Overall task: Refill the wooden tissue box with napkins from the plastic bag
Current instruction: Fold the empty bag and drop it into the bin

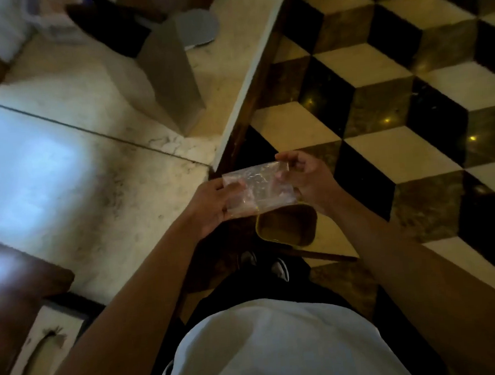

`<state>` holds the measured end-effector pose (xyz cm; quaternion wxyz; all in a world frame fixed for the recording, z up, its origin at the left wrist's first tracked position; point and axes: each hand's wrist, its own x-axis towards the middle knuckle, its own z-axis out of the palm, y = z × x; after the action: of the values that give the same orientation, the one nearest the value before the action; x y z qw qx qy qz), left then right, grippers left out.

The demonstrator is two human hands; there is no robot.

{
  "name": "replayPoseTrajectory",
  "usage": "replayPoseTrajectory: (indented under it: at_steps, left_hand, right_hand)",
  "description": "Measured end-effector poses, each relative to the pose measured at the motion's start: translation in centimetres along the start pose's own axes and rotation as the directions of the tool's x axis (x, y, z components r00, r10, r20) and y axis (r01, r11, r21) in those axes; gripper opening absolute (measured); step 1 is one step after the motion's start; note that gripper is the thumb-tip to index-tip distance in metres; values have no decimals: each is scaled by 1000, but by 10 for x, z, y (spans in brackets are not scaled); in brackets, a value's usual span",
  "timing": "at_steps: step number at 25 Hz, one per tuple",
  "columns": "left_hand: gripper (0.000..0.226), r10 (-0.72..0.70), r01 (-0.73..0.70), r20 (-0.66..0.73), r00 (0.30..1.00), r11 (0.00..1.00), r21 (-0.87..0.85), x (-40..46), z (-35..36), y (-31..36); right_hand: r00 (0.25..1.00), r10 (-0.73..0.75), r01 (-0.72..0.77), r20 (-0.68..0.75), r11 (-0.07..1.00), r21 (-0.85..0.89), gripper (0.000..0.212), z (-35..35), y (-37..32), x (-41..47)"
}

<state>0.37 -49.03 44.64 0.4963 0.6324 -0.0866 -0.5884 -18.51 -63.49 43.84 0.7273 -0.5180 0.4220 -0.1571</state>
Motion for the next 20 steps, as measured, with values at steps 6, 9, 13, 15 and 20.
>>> replayPoseTrajectory:
  at_steps: [6,9,13,15,20]
  left_hand:
    - [3,-96,84,70,993,984,155,83,24,-15]
    - [6,-141,125,36,989,948,292,121,30,-30]
    - [9,-202,204,-49,978,889,409,185,34,-73]
    - [11,-234,264,-122,965,855,447,218,38,-101]
    - [13,-286,358,-215,934,728,584,315,38,-200]
  right_hand:
    - [923,159,-127,-350,986,112,49,-34,29,6]
    - [868,312,-260,-386,949,180,45,-41,64,23]
    - [815,382,-401,-435,915,53,32,-50,131,71]
    - [802,389,-432,-453,902,8,17,-58,169,97]
    - [763,450,-567,-463,811,-145,15,-92,298,160]
